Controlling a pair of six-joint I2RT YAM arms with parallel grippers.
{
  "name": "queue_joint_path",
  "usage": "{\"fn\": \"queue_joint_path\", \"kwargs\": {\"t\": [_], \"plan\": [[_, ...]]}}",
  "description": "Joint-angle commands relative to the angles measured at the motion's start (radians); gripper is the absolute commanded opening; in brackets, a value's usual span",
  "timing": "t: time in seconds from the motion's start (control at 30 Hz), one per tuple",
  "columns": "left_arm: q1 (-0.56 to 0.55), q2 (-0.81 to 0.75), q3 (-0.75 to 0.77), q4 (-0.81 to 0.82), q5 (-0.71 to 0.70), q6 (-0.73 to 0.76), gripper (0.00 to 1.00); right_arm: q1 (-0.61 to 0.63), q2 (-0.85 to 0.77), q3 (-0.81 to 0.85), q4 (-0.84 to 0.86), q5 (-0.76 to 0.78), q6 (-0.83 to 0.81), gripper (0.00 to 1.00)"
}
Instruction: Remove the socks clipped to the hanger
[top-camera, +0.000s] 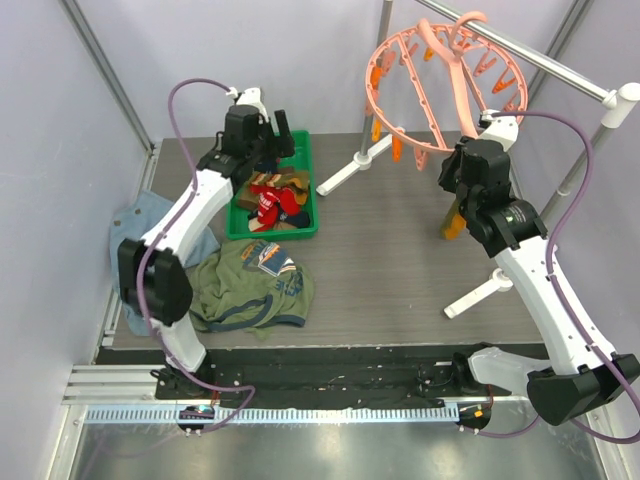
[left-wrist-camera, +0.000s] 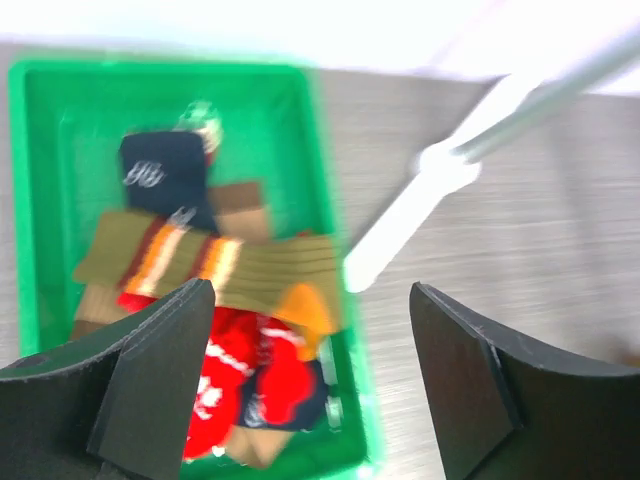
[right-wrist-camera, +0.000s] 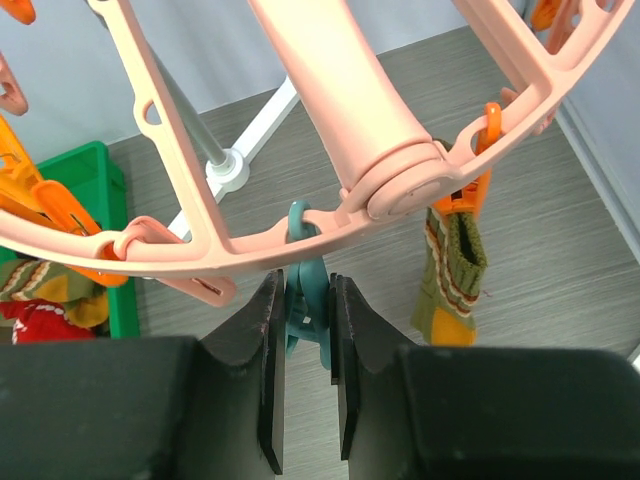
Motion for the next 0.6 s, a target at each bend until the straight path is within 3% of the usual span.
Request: {"fn": "queue_joint_path", "kwargs": {"t": [0.0, 0.13, 0.3, 0.57], "plan": [[-0.068, -0.154, -0.127, 0.142, -0.016, 0.024, 0.84, 0.006, -0.003, 0.051, 0.022, -0.053, 0.041, 0.04], [-0.14, -0.232, -0.215, 0.224, -0.04, 0.003, 0.86, 0.006, -0.004, 0.054, 0.016, -0.075, 0.053, 0.04], [-0.321, -0.285, -0.36, 0.447, -0.062, 0.064, 0.86, 0.006, -0.009, 0.06, 0.021, -0.11, 0.084, 0.04], [-0.597, -0.187, -0.474, 0.806, -0.143, 0.188, 0.85, 0.004, -0.023, 0.067, 0.035, -0.151, 0.127, 0.04]]}}
